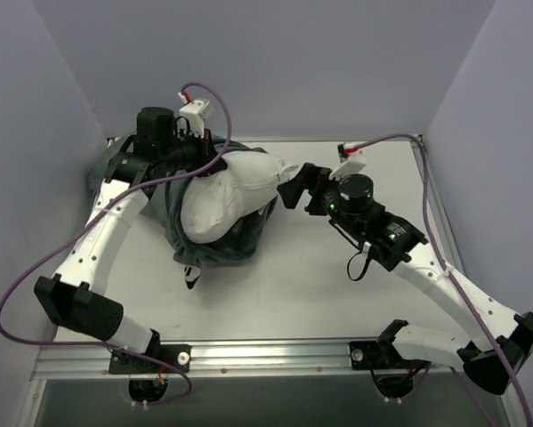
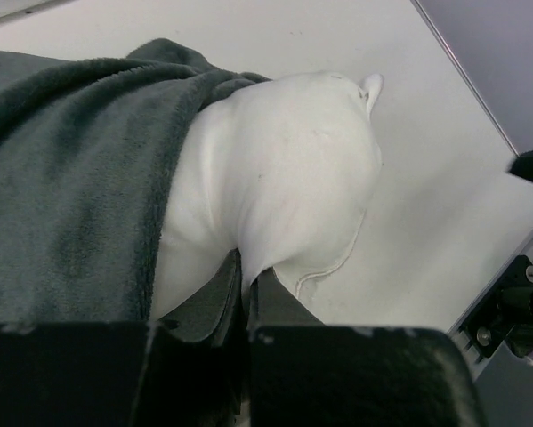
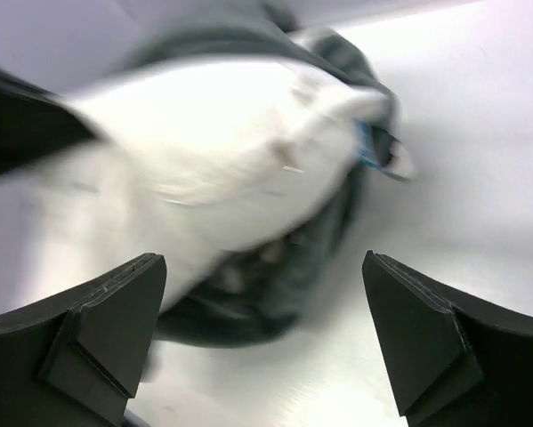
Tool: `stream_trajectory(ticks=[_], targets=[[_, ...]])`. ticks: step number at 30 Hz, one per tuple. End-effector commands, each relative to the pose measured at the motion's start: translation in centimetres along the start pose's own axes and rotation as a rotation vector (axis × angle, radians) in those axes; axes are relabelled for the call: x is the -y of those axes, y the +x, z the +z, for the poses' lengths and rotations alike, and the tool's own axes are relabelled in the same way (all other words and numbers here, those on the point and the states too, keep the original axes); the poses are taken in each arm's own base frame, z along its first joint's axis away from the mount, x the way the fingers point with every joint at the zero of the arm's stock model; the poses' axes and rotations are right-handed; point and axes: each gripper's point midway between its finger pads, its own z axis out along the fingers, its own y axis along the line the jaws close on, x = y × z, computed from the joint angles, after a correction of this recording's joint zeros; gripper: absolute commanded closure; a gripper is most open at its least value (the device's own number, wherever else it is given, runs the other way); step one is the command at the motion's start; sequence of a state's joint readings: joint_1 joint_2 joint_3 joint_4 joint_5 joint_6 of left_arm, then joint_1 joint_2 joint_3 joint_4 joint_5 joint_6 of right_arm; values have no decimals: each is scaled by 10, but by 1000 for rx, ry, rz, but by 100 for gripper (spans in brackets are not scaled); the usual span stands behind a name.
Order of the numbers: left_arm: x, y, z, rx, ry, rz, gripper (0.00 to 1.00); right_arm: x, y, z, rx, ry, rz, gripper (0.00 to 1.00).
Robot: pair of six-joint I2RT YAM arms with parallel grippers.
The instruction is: Remove the pillowcase from the pillow
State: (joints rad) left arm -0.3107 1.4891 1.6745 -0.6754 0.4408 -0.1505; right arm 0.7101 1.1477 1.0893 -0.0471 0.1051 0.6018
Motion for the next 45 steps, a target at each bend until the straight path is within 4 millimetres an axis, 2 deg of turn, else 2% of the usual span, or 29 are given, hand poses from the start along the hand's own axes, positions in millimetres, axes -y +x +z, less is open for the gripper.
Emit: stream_trajectory(ticks=[1, 2, 3, 4, 5, 6, 8, 9, 10, 12, 17, 18, 19, 23, 28, 31, 32, 33, 36, 40, 44, 45], targets=[[23, -48, 7, 169, 52, 82, 98, -32, 3, 4, -3, -51, 93, 0], [26, -47, 7, 167, 59, 86, 98, -49, 14, 5, -26, -91, 111, 0], [30, -46, 7, 164, 67, 92, 98, -63, 15, 9, -24, -124, 174, 0], [31, -46, 7, 163, 70, 93, 98, -72, 18, 20, -19, -147, 212, 0], [32, -43, 7, 155, 72, 96, 98, -73, 20, 24, -20, -136, 255, 0], [34, -40, 7, 151, 74, 96, 98, -69, 25, 33, -33, -92, 358, 0], [37, -38, 3, 152, 83, 100, 98, -56, 21, 42, -3, -56, 441, 0], [37, -32, 4, 140, 84, 95, 98, -53, 7, 45, 41, -73, 499, 0], [41, -30, 2, 139, 96, 96, 98, -50, 4, 47, 55, -75, 565, 0], [44, -26, 3, 131, 107, 92, 98, -40, 4, 52, 75, -46, 609, 0], [53, -18, 8, 110, 142, 87, 98, -41, 2, 67, 87, -88, 680, 0], [53, -17, 8, 108, 142, 85, 98, -39, 9, 70, 70, -96, 695, 0], [53, -17, 8, 110, 142, 84, 98, -40, 0, 70, 102, -127, 716, 0], [56, -17, 9, 109, 157, 82, 98, -28, -3, 69, 143, -109, 749, 0], [72, -6, 12, 81, 223, 93, 98, -34, 9, 98, 100, -108, 752, 0], [80, 8, 14, 53, 259, 105, 98, -41, 2, 111, 119, -130, 753, 0], [81, 12, 16, 46, 275, 105, 98, -46, -6, 112, 135, -142, 754, 0], [80, 23, 21, 20, 288, 96, 98, -46, -2, 118, 130, -134, 748, 0], [84, 37, 29, -8, 346, 102, 98, -51, 4, 125, 125, -141, 752, 0], [76, 63, 49, -69, 368, 90, 98, -62, 24, 129, 96, -164, 760, 0], [77, 68, 56, -75, 396, 103, 98, -59, 50, 143, 43, -139, 734, 0], [76, 69, 58, -77, 397, 106, 98, -54, 65, 152, 15, -114, 726, 0]])
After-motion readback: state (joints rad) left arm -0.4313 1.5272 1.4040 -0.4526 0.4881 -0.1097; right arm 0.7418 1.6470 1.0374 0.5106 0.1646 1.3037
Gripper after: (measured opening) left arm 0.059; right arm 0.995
